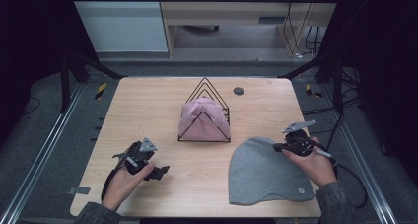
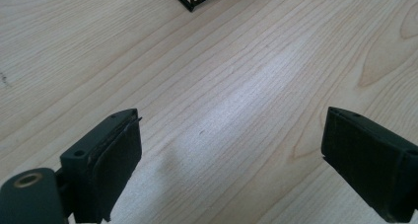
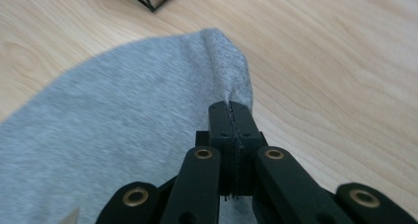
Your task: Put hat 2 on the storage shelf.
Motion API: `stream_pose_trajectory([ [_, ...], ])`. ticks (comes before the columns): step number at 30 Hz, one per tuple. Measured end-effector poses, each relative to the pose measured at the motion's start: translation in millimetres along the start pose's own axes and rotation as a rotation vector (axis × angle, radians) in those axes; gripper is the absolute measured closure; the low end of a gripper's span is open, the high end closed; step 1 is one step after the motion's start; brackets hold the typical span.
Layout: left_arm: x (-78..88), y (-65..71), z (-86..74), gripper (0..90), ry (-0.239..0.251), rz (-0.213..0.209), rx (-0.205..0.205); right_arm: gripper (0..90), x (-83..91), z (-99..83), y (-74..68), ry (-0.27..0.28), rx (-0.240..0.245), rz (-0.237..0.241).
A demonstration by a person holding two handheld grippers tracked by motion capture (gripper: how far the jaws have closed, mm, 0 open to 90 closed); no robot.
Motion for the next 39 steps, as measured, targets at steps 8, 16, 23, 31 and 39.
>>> stream_pose_trajectory([
  [8, -1.6, 7.9, -1.4, 7.6, -0.010, -0.039, -0.009, 90.0, 23.6, 35.3, -26.2, 0.092, 0.085, 0.028],
  [16, -0.8, 16.1, -0.9, 7.7, -0.012, -0.094, -0.022, 90.0, 36.2, 74.2, -54.1, 0.157, 0.181, 0.049],
  [23, -0.4, 27.8, -0.7, 9.0, -0.013, -0.164, -0.034, 90.0, 45.8, 104.3, -74.9, 0.199, 0.258, 0.052],
  [31, 3.2, 42.8, 2.5, 10.7, 0.008, -0.258, -0.038, 90.0, 53.2, 136.1, -91.9, 0.256, 0.290, 0.085],
  [39, 9.5, 60.5, 7.7, 11.0, 0.045, -0.346, -0.059, 90.0, 60.3, 164.2, -106.7, 0.310, 0.324, 0.097],
])
Point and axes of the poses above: each handheld gripper's, and its own axes: x roughly backward along the jaws, z roughly out of its top, y roughly to its right, the point moved 10 cm from there along -x, roughly forward along the jaws, and after that the axes turned 13 degrees about x, right-handed, at the moved point
